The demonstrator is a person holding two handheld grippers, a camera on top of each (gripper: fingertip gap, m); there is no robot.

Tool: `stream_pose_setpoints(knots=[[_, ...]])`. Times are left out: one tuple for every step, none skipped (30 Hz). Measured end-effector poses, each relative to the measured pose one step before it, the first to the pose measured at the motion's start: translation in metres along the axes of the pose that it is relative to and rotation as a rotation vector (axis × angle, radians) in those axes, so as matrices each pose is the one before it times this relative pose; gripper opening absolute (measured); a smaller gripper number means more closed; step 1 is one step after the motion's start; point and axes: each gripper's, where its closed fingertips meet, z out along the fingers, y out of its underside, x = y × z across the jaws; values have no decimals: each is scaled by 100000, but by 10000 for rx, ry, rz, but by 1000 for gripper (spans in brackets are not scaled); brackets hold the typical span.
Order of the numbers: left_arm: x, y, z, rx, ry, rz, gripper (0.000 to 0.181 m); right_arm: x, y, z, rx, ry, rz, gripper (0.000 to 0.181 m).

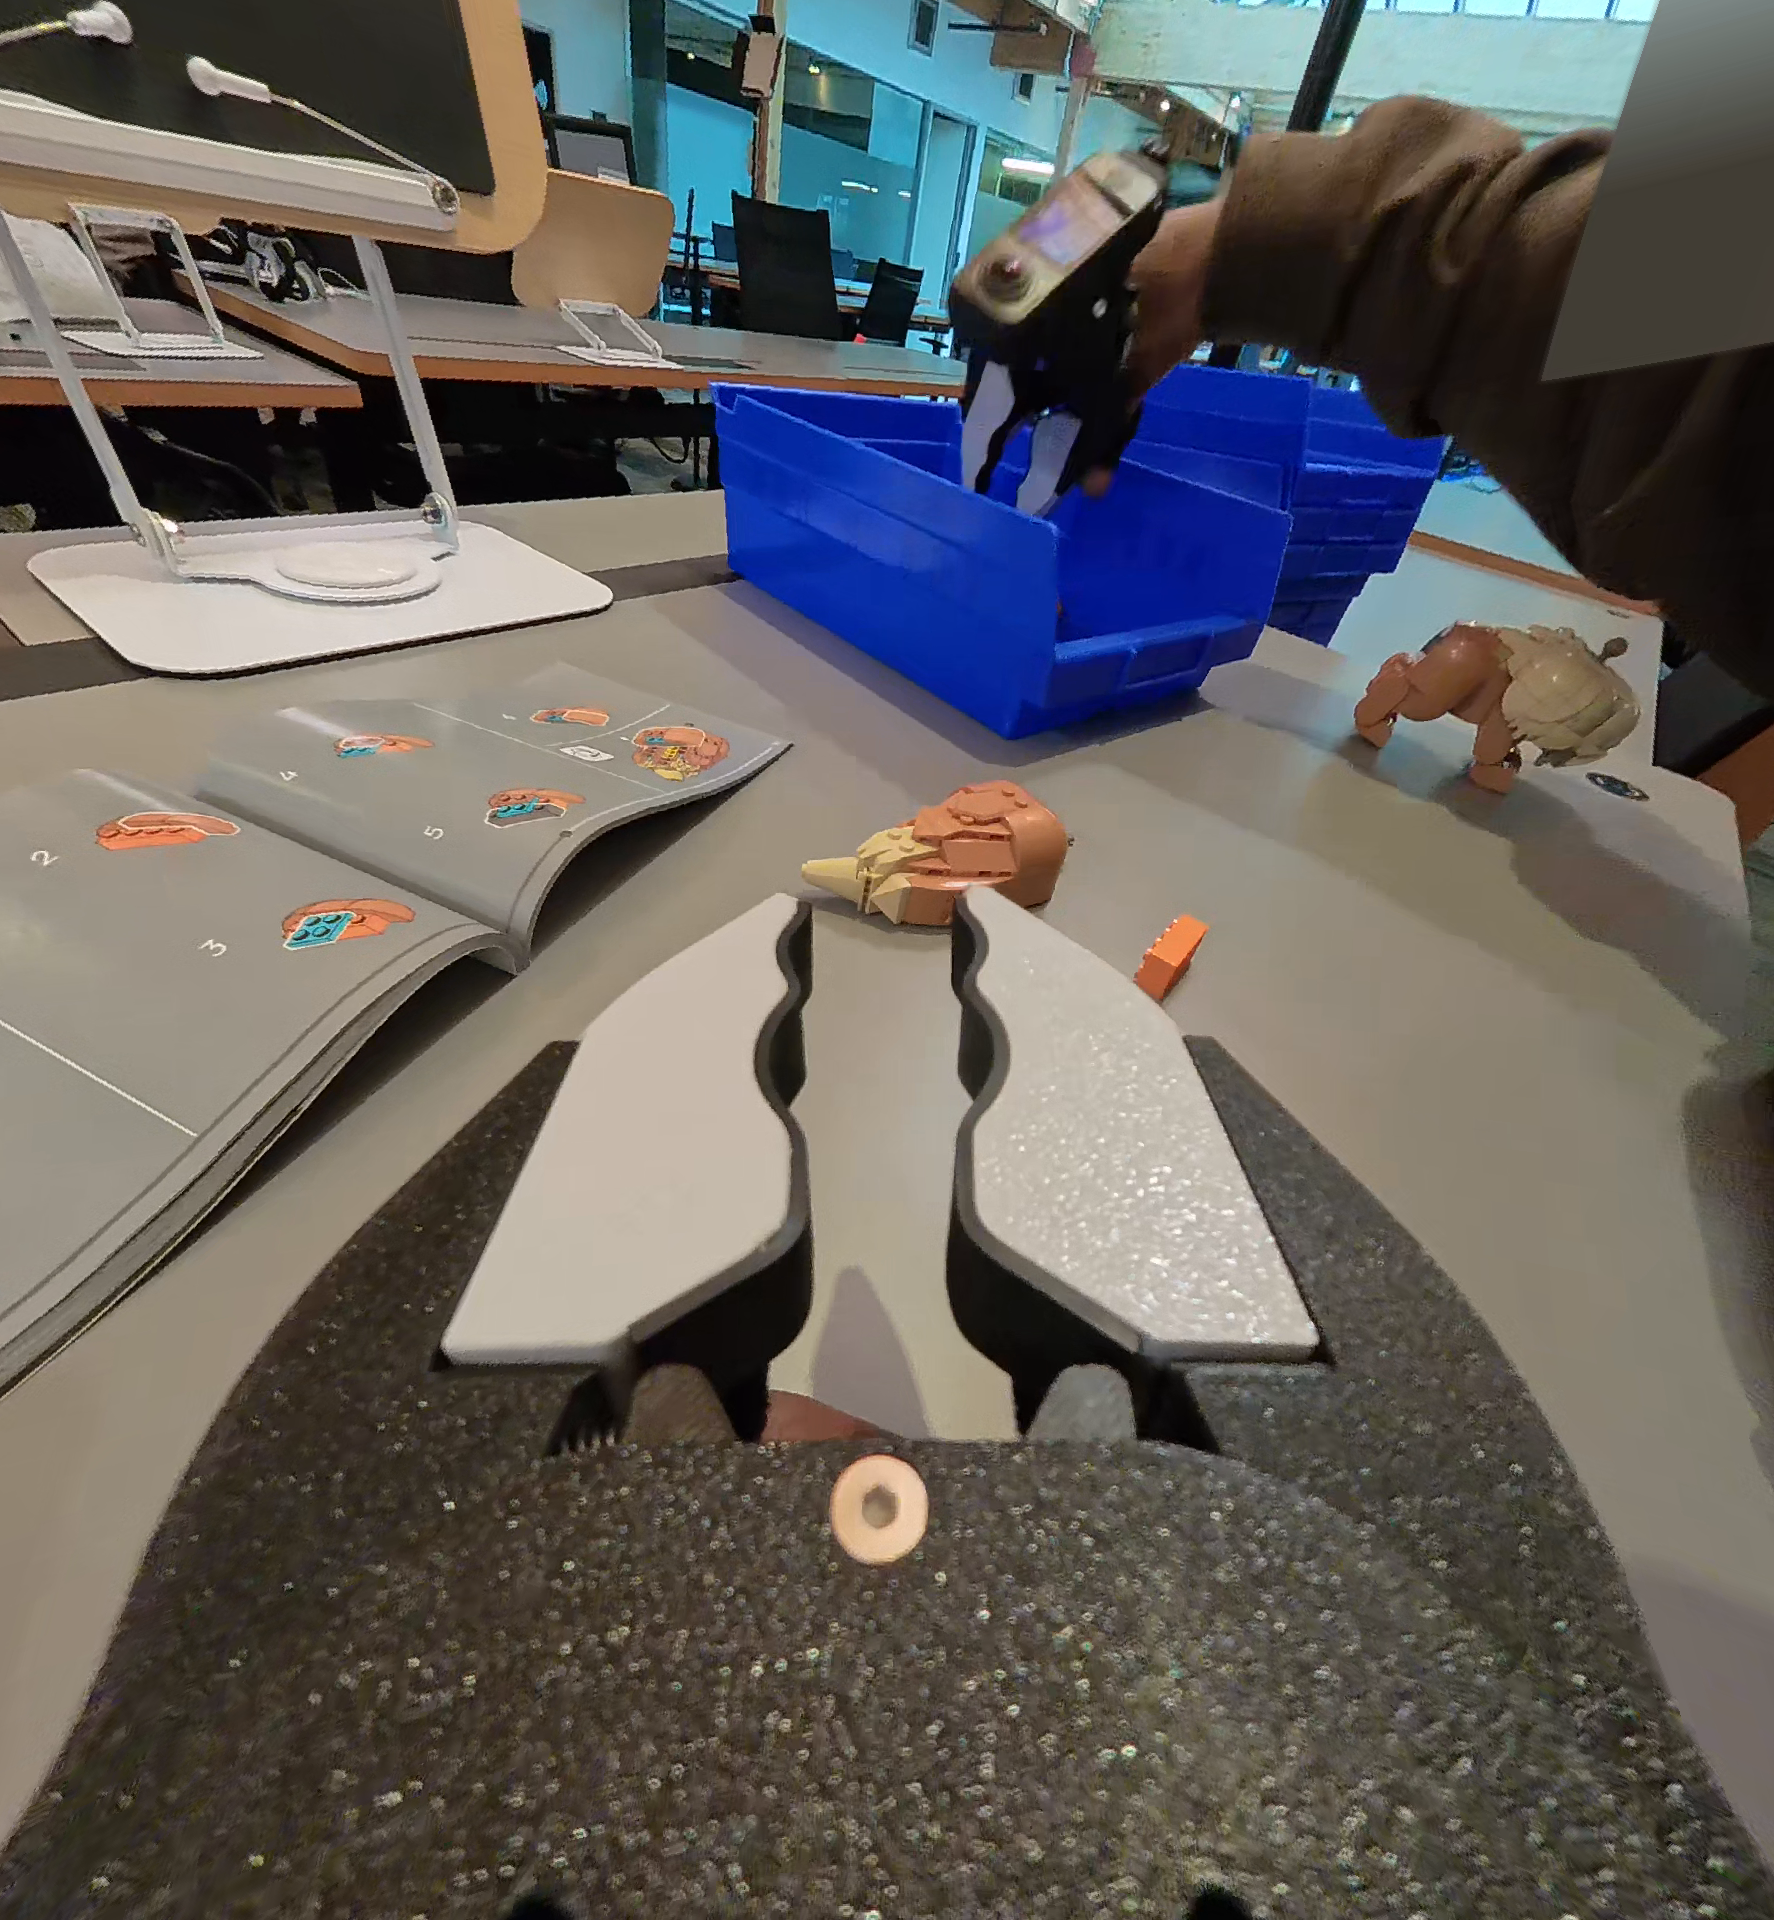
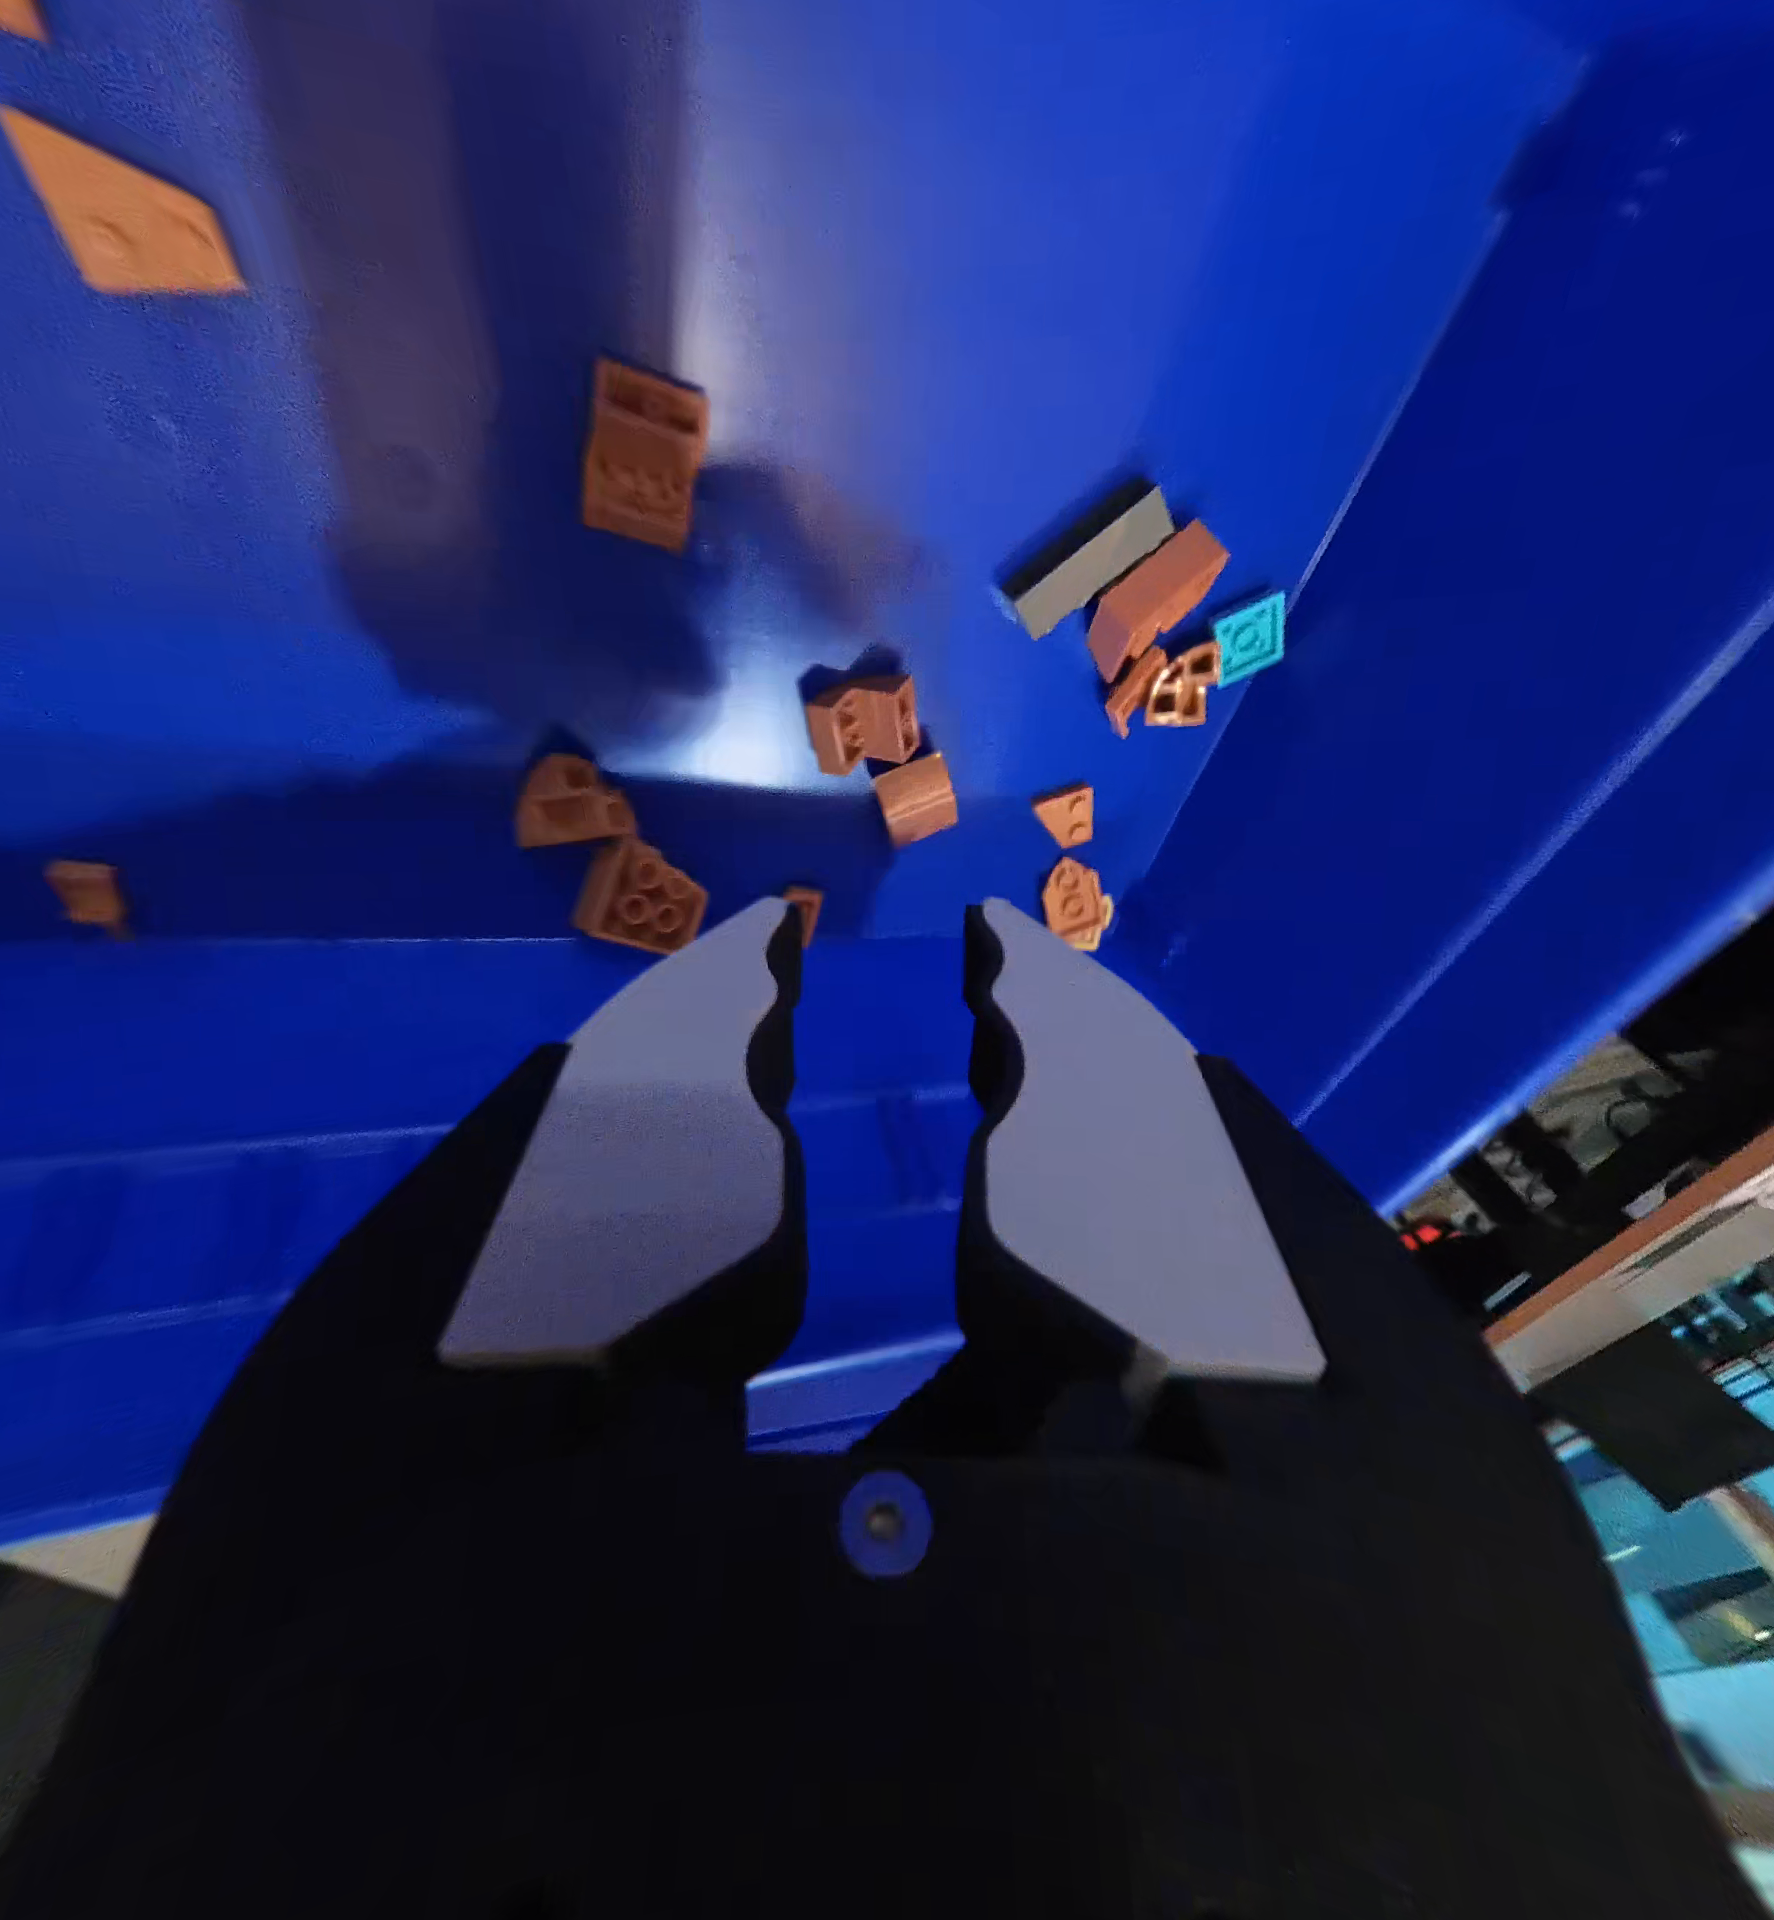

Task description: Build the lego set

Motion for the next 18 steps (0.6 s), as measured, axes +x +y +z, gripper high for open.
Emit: stream_pose_setpoints(knots=[[-75, -49, -24, 37, 0, -51, 25, 423, -49, 728, -132, -186, -323, 30], [-67, -43, -13, 32, -1, -40, 25, 289, -201, 586, -15, -224, -248, 30], [-59, -39, -3, 28, 1, -38, 25, 158, -284, 512, 81, -270, -122, 29], [-50, -37, -13, 28, 6, -38, 25, 62, -202, 501, 42, -278, -48, 28], [-42, -38, -13, 28, 13, -36, 25, 44, 2, 493, -74, -218, -57, 28], [-31, -33, -4, 24, 17, -35, 25, 4, 145, 448, -173, -158, -87, 28], [-31, -27, 2, 18, 18, -36, 25, -11, 176, 372, -197, -96, -100, 28], [-21, -19, 9, 12, 22, -34, 25, 22, 170, 283, -172, -48, -64, 29], [-23, -10, 25, 3, 20, -28, 25, -2, 126, 212, -132, -54, -22, 29], [-22, 0, 52, -6, 19, -16, 25, -18, 76, 156, -74, -53, -3, 30], [-2, 12, 68, -21, 22, -2, 25, -29, 21, 88, -25, -45, 14, 30], [18, 31, 94, -36, 28, 8, 25, -6, -59, 67, 28, -18, -1, 30], [33, 45, 85, -43, 28, 19, 25, -47, -62, 51, 36, -30, -3, 30], [50, 40, 66, -40, 20, 32, 25, 16, 18, 77, -11, 12, -9, 30], [65, 34, 39, -30, 21, 40, 25, 35, 83, 96, -50, 14, -20, 30], [65, 10, 5, -6, 17, 40, 25, -9, 84, 107, -34, -32, 11, 31], [38, -14, -18, 13, 7, 30, 25, 14, 78, 127, -28, -34, 23, 31], [15, -16, -22, 18, 2, 11, 25, 20, 88, 84, -39, -30, 7, 31]])
